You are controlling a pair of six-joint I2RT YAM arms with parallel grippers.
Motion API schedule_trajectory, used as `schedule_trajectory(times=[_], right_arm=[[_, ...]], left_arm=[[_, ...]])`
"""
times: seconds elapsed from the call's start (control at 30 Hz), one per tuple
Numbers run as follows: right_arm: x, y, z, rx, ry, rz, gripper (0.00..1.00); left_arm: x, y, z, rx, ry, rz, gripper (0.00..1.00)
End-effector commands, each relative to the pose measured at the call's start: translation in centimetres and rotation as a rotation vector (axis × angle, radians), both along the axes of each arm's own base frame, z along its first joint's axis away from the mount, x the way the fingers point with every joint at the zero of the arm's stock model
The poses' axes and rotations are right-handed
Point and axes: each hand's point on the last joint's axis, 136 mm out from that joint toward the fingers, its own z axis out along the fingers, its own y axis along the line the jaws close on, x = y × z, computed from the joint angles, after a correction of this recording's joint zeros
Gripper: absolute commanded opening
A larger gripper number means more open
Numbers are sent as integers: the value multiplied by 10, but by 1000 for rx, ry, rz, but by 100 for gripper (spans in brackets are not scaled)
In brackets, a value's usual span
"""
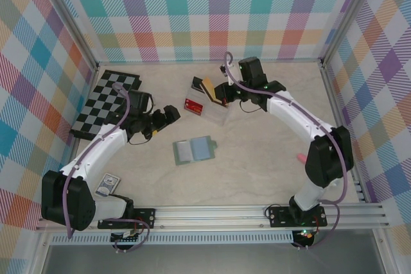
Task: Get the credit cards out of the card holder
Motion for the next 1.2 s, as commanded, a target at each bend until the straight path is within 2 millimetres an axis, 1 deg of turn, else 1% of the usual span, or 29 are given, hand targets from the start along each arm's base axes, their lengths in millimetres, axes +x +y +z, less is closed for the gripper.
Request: schedule_trajectory(times=[0.0,0.07,0.13,0.2,0.37,0.43,0.57,0.87,1.03,1.17], right_arm=[[16,-12,-13,-164,-127,112,0],[21,-13,-18,-192,-147,173,0],[20,-12,-24,-216,-176,261,0],[25,-13,-30,-243,-213,316,0],[41,-22,-45,-297,-216,353,0],[45,-24,-53,-315,-211,359,0],[52,-29,-59,-325,-204,346,0],[55,-41,-85,-343,-152,377,0],[50,-40,-89,-324,-147,419,0],[53,-43,-92,-353,-152,421,3]], left_arm=[[2,12,6,50,-20,-1,100],[1,11,4,47,-13,-20,100],[0,7,3,42,0,-53,100],[-1,8,-1,50,24,-58,100],[-1,10,-6,62,59,-43,100],[-2,7,-9,46,79,-50,100],[-2,0,-14,12,103,-61,100],[2,-2,-19,8,127,-63,100],[2,-4,-23,-3,145,-65,100],[3,-6,-23,-13,148,-69,100]])
